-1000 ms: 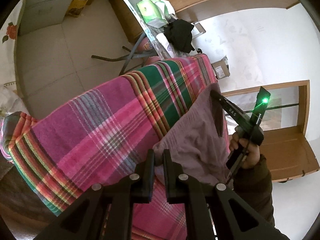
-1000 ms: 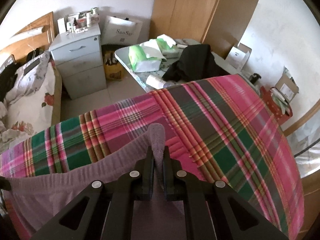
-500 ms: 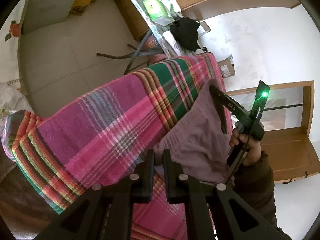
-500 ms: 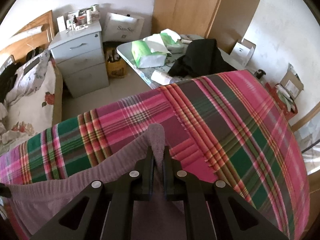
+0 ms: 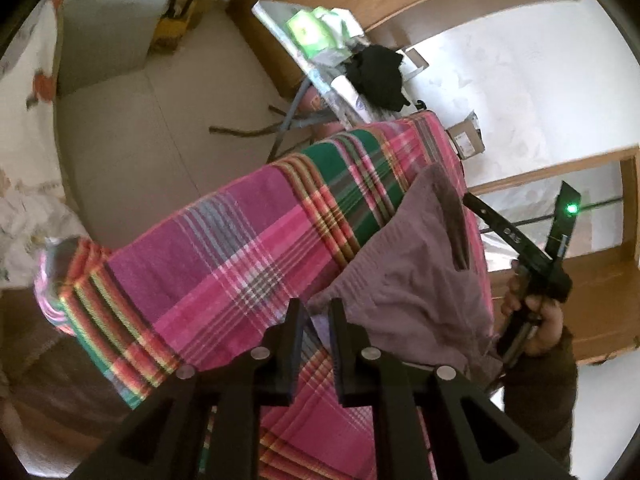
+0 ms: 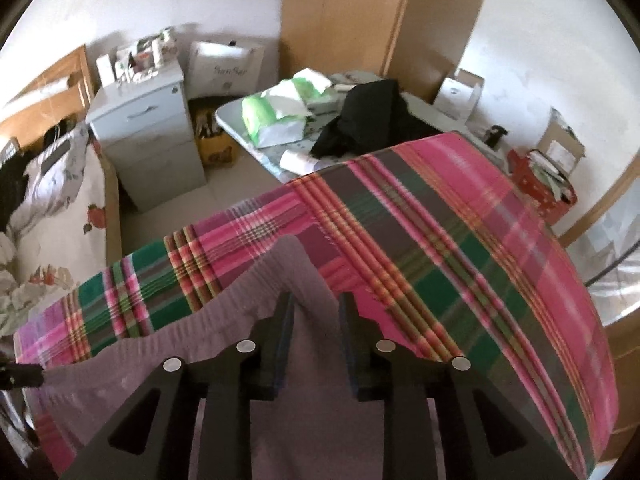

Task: Fold clothes
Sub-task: 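Swing the sweater with both grippers and lay it flat across the bed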

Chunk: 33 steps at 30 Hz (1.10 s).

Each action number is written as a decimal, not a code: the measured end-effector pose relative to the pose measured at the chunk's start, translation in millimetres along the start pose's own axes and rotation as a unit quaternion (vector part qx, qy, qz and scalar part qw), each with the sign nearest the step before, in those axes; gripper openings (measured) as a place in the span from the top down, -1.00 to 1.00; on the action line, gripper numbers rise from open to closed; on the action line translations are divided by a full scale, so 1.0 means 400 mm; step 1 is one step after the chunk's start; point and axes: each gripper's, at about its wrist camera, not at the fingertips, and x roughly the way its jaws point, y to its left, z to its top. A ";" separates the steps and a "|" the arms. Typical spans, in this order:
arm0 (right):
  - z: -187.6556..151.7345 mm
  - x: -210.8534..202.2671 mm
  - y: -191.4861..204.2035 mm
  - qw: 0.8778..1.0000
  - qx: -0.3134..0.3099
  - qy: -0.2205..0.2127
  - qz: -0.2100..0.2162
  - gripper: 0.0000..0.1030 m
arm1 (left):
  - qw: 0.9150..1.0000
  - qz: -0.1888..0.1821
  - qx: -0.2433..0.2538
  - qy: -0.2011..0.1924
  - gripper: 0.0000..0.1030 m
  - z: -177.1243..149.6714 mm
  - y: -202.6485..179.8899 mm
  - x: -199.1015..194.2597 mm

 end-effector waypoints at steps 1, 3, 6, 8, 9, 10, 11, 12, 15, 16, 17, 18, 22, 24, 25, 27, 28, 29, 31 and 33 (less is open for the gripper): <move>-0.010 -0.022 -0.007 1.000 0.006 -0.005 0.001 0.52 | 1.000 0.005 0.012 -0.005 0.77 -0.002 -0.010 -0.008; -0.028 -0.064 -0.022 1.000 0.017 -0.013 0.005 0.51 | 0.999 0.015 0.034 -0.014 0.76 -0.008 -0.031 -0.023; -0.074 -0.151 -0.048 0.998 0.037 -0.040 0.009 0.51 | 0.997 0.026 0.060 -0.026 0.75 -0.015 -0.059 -0.040; -0.119 -0.221 -0.069 0.996 0.056 -0.064 0.011 0.50 | 0.996 0.027 0.078 -0.029 0.69 -0.021 -0.081 -0.044; -0.143 -0.255 -0.079 0.995 0.065 -0.076 0.011 0.50 | 0.995 0.026 0.092 -0.028 0.68 -0.026 -0.095 -0.042; -0.171 -0.285 -0.089 0.994 0.073 -0.083 0.007 0.49 | 0.994 0.025 0.106 -0.026 0.67 -0.031 -0.110 -0.041; -0.198 -0.315 -0.099 0.993 0.080 -0.091 0.003 0.49 | 0.992 0.022 0.121 -0.023 0.67 -0.038 -0.128 -0.036; -0.228 -0.345 -0.109 0.991 0.088 -0.099 -0.001 0.49 | 0.990 0.019 0.137 -0.021 0.66 -0.046 -0.146 -0.032; -0.319 -0.420 -0.120 0.987 0.103 -0.119 -0.013 0.49 | 0.984 0.016 0.178 -0.008 0.65 -0.067 -0.203 -0.008; -0.348 -0.434 -0.126 0.986 0.110 -0.121 -0.019 0.49 | 0.981 0.015 0.193 -0.004 0.64 -0.075 -0.223 0.002; -0.377 -0.449 -0.131 0.985 0.117 -0.123 -0.025 0.49 | 0.979 0.009 0.204 0.008 0.64 -0.086 -0.239 0.016; -0.406 -0.462 -0.136 0.984 0.124 -0.125 -0.029 0.49 | 0.977 0.003 0.214 0.019 0.64 -0.098 -0.254 0.030; -0.506 -0.479 -0.141 0.981 0.146 -0.121 -0.033 0.49 | 0.967 -0.008 0.252 0.045 0.63 -0.143 -0.309 0.076; -0.551 -0.481 -0.145 0.980 0.156 -0.119 -0.037 0.49 | 0.961 -0.012 0.272 0.055 0.63 -0.168 -0.336 0.096; -0.570 -0.480 -0.147 0.979 0.164 -0.118 -0.035 0.49 | 0.957 -0.014 0.282 0.060 0.63 -0.180 -0.349 0.106; -0.609 -0.473 -0.156 0.976 0.183 -0.114 -0.030 0.49 | 0.951 -0.018 0.302 0.070 0.63 -0.204 -0.376 0.127; -0.624 -0.468 -0.162 0.975 0.191 -0.111 -0.029 0.49 | 0.947 -0.020 0.312 0.075 0.63 -0.216 -0.389 0.137; -0.639 -0.463 -0.168 0.974 0.199 -0.109 -0.028 0.49 | 0.943 -0.022 0.321 0.080 0.63 -0.228 -0.402 0.147; -0.664 -0.457 -0.177 0.970 0.215 -0.107 -0.028 0.49 | 0.936 -0.026 0.341 0.089 0.63 -0.253 -0.429 0.167; -0.691 -0.458 -0.186 0.966 0.232 -0.112 -0.029 0.49 | 0.927 -0.030 0.360 0.099 0.63 -0.277 -0.456 0.188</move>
